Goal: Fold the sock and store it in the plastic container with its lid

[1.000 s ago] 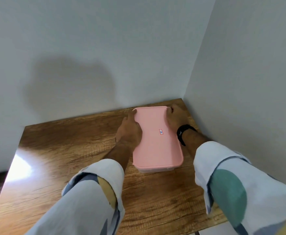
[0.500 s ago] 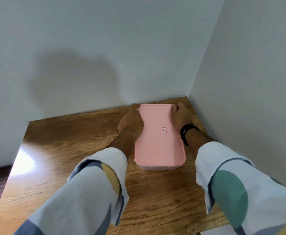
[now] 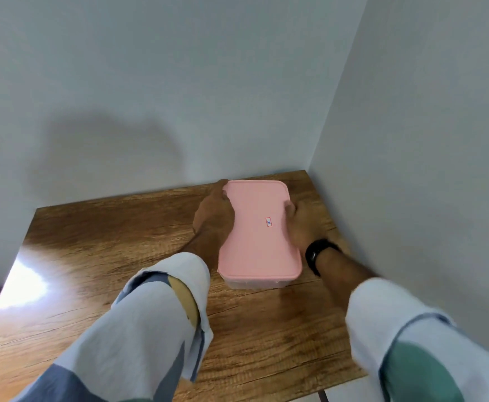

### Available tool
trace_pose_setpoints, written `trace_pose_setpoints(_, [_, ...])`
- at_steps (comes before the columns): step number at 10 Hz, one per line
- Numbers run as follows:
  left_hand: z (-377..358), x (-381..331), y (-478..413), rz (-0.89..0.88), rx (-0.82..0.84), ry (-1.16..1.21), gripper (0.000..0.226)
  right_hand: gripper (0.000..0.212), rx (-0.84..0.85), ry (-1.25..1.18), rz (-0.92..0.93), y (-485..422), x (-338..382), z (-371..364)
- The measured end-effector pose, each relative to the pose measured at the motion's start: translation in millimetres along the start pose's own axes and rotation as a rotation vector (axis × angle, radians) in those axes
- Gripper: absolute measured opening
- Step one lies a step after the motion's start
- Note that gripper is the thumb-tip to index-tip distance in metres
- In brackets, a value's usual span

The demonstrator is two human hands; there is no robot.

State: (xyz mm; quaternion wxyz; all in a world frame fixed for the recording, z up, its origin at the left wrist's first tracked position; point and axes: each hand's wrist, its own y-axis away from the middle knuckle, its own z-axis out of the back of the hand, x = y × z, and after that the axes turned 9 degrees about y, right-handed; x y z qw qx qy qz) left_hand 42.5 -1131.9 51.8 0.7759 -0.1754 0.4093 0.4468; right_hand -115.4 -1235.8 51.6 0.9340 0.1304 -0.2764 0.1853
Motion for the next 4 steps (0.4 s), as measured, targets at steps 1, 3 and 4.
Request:
trace_pose_setpoints(1, [-1.4,6.6,-2.9,0.029,0.053,-0.053,0.049,0.035,-0.087,0.029,-0.002,32.7,-14.6,-13.5])
trace_pose_setpoints(3, [-8.9,16.4,34.5,0.009,0.248,0.007,0.051,0.043,0.161,0.009,-0.074,43.9,-42.7,1.9])
trace_pose_setpoints(4, [-4.5,36.2,85.2,-0.111,0.215,-0.097,0.047,0.050,0.105,0.122,-0.076,62.8,-59.1,-8.4])
